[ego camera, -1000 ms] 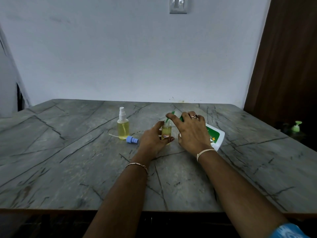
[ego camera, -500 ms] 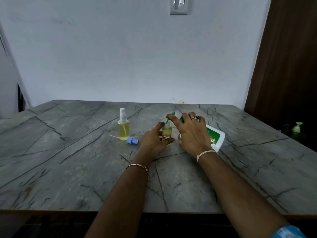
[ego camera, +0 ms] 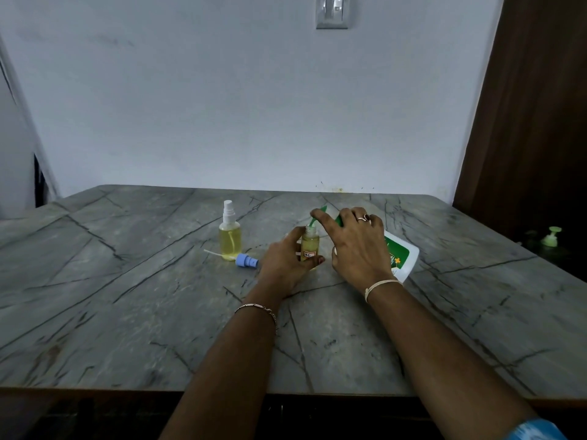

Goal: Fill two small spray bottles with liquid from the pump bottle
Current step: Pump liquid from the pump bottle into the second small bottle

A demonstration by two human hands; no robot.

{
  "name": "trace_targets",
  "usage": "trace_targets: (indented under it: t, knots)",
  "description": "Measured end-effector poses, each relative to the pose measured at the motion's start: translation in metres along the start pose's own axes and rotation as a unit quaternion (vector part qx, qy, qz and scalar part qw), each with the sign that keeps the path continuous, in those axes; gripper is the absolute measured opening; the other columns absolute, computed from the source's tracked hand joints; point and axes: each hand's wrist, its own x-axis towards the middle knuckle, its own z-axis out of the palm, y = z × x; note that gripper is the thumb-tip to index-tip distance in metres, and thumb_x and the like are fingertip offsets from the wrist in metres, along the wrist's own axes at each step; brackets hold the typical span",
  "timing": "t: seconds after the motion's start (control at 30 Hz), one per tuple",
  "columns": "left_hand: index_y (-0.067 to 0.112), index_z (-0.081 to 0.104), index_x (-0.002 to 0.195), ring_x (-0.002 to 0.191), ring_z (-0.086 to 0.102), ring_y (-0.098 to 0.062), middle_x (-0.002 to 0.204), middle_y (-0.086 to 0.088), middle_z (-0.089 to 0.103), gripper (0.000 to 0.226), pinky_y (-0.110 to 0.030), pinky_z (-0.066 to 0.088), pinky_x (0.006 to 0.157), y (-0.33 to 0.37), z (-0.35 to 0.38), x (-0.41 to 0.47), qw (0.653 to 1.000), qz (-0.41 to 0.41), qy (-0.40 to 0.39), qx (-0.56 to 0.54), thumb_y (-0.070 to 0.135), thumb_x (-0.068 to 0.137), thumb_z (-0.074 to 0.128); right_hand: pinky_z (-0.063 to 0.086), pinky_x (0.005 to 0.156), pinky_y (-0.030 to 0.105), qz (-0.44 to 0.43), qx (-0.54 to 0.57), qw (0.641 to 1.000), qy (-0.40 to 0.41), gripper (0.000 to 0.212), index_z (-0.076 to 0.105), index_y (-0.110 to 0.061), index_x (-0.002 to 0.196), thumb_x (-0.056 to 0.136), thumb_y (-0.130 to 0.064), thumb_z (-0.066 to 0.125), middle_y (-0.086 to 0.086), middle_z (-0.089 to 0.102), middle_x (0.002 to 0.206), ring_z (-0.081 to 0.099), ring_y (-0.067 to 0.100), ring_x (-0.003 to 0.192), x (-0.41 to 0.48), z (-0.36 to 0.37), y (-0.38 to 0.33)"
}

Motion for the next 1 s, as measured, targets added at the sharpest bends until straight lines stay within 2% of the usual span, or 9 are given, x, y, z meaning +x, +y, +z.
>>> trace_targets:
  t: [0.27,0.5,0.7,1.0]
  knots:
    - [0.026,0.043,0.135,0.105,0.062,-0.019,0.118,-0.004,0.066,0.068,-0.033,0.050,0.090,0.0007,-0.0009,0.0004,1.000,0.000,-0.003,0.002,0.040,0.077,0.075,0.041,0.088,0.046,-0.003,-0.006,1.000,-0.005,0.083,0.023,-0.035,0.141,0.074,-0.026,0.071,0.010,0.056,0.114,0.050,0.030,0.109,-0.0004,-0.0001,-0.0012]
    - [0.027,0.044,0.133,0.103,0.064,-0.017,0.116,-0.003,0.067,0.067,-0.026,0.048,0.085,0.0008,-0.0010,-0.0008,1.000,0.002,-0.002,0.001,0.040,0.076,0.075,0.040,0.089,0.047,0.009,0.006,1.000,0.000,0.078,0.025,-0.034,0.139,0.075,-0.026,0.070,0.010,0.056,0.115,0.049,0.030,0.109,0.0010,-0.0011,-0.0002]
    - [0.030,0.044,0.133,0.103,0.064,-0.017,0.116,-0.002,0.067,0.067,-0.035,0.052,0.090,-0.0004,-0.0009,-0.0007,1.000,0.006,-0.001,0.004,0.043,0.075,0.075,0.042,0.087,0.047,0.023,0.009,0.999,0.024,0.080,0.025,-0.034,0.141,0.075,-0.022,0.068,0.011,0.057,0.112,0.051,0.031,0.106,-0.0004,-0.0010,0.0013]
    - [0.029,0.044,0.134,0.102,0.064,-0.016,0.117,-0.002,0.067,0.068,-0.032,0.051,0.089,-0.0004,-0.0002,-0.0001,1.000,0.012,0.002,0.012,0.044,0.075,0.075,0.046,0.076,0.045,0.058,0.045,0.993,0.093,0.092,0.024,-0.030,0.144,0.067,-0.020,0.072,0.014,0.059,0.098,0.053,0.032,0.092,0.0006,-0.0022,0.0038]
